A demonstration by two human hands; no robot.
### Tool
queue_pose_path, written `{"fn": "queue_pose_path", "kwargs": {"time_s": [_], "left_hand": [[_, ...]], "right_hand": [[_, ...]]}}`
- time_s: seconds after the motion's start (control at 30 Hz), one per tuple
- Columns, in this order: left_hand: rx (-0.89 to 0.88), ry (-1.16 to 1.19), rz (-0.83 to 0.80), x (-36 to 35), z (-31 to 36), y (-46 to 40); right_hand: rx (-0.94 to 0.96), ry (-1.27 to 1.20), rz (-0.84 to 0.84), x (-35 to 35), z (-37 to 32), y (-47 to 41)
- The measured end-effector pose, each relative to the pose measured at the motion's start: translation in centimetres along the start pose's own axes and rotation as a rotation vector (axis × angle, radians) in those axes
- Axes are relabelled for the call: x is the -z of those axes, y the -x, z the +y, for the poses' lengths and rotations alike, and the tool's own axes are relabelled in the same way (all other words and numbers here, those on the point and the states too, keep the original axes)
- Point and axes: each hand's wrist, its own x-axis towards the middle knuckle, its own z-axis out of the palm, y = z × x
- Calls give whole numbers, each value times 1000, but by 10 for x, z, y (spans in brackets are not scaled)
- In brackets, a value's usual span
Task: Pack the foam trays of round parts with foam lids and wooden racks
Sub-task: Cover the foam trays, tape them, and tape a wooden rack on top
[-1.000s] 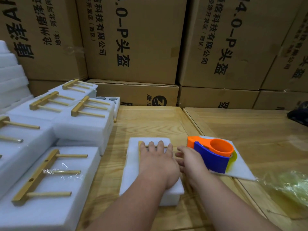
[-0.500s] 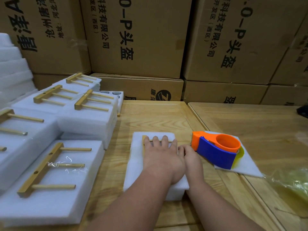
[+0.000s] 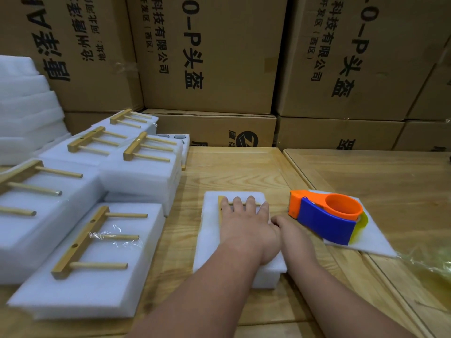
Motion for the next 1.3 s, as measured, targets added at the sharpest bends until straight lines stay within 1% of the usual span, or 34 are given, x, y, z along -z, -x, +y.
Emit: {"fn": "queue_pose_path", "kwargs": {"time_s": [0.07, 0.13, 0.17, 0.23, 0.27, 0.3, 0.33, 0.37, 0.4, 0.43, 0.47, 0.5, 0.53, 0.6, 0.67, 0.8, 0.87, 0.97, 1.07, 1.2, 1.3], "left_hand": [[-9, 48, -31, 4, -2, -2], [-55, 211, -36, 11, -7, -4], [-79, 379, -19, 16, -11, -2], [-88, 835, 60, 28, -26, 6], [-49, 985, 145, 31, -35, 14], [35, 1046, 238, 30, -45, 24], [153, 1062, 323, 27, -54, 34], [283, 1082, 376, 22, -64, 44], [413, 1137, 379, 17, -72, 52], [527, 1204, 327, 12, -77, 55], [616, 1263, 228, 7, -78, 56], [648, 1323, 123, 1, -81, 59], [629, 1391, 71, -6, -85, 66], [619, 1423, 40, -13, -86, 73], [698, 1449, 10, -10, -75, 67], [555, 1628, 4, -8, -71, 83], [508, 1634, 16, -3, -68, 82], [474, 1634, 112, 6, -67, 85], [461, 1715, 217, 12, -76, 96], [401, 1818, 231, 15, -99, 129], [372, 1825, 312, 20, -124, 155]], "right_hand": [[12, 80, -50, 1, -3, -1], [-1, 103, -36, 0, -3, -2], [-13, 90, -3, -1, -3, 0], [-33, 34, 54, -4, -2, 2], [-38, 18, 64, -4, -2, 3], [-41, 8, 67, -4, -3, 4], [-44, -3, 69, -4, -3, 4], [-47, -13, 69, -4, -2, 4], [-51, -19, 69, -4, -2, 3], [-56, -20, 68, -4, -2, 2], [-58, -18, 66, -5, -1, 2], [-61, -14, 67, -5, -2, 2], [-63, -11, 68, -5, -2, 2], [-66, -1, 67, -5, -4, 1], [-74, 7, 59, -4, -4, 2], [-57, -1, 40, -1, -2, 4], [-61, -58, 26, 1, -2, 5], [-48, 0, 5, -1, -1, 5], [18, 64, 55, -5, 0, 7], [60, 82, 105, -8, 2, 5], [56, 69, 115, -9, 2, 2]]}}
